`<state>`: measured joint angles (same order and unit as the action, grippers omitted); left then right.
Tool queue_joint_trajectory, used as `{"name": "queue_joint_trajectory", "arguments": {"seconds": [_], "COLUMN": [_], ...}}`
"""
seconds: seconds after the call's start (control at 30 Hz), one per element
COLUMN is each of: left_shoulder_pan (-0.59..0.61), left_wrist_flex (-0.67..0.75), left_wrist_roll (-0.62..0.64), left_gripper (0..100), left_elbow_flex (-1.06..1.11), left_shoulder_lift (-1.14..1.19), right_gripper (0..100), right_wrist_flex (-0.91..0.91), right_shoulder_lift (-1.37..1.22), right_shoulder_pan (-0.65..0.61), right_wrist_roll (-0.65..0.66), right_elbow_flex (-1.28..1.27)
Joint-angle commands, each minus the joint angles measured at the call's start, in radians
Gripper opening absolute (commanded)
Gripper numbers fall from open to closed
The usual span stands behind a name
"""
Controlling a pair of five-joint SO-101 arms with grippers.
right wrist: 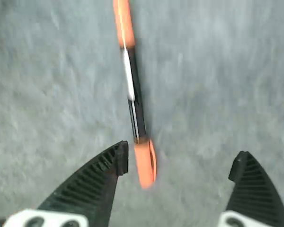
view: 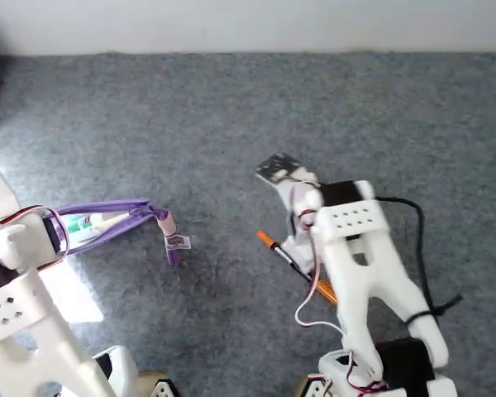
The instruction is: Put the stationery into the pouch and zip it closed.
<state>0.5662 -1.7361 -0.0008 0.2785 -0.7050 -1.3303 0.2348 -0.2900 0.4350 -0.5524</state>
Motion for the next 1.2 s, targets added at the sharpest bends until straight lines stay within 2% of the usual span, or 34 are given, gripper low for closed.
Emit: {"name": "queue_joint_trajectory", "arguments": {"seconds": [0.0,0.17,0.3,0.4,0.57,0.67,0.87,1.17], "left_shoulder_pan": [0.003,0.003,0.003,0.002,0.002,0.002,0.002,0.003], "left_wrist_flex": [0.006,0.005,0.003,0.003,0.003,0.003,0.003,0.005], "left_wrist_roll": [0.012,0.012,0.012,0.012,0.012,0.012,0.012,0.012], "left_gripper": [1,1,1,1,1,1,1,1], "left_elbow_flex": [-0.002,-0.002,-0.002,-0.002,-0.002,-0.002,-0.002,-0.007], "left_shoulder_lift": [0.0,0.0,0.0,0.0,0.0,0.0,0.0,0.0], "right_gripper": [34.0,34.0,33.6,25.0,0.6,2.3,0.8,0.8], "right_wrist_flex": [0.088,0.234,0.255,0.255,0.189,0.137,0.027,-0.179], "right_shoulder_lift": [-0.071,-0.257,-0.41,-0.51,-0.575,-0.572,-0.45,0.019], "right_shoulder_pan": [-0.082,-0.114,-0.113,-0.114,-0.12,-0.119,-0.122,-0.124], "right_wrist_roll": [-0.052,-0.087,-0.087,-0.086,-0.081,-0.081,-0.086,-0.091], "right_elbow_flex": [0.005,0.046,0.141,0.201,0.281,0.29,0.284,0.288]}}
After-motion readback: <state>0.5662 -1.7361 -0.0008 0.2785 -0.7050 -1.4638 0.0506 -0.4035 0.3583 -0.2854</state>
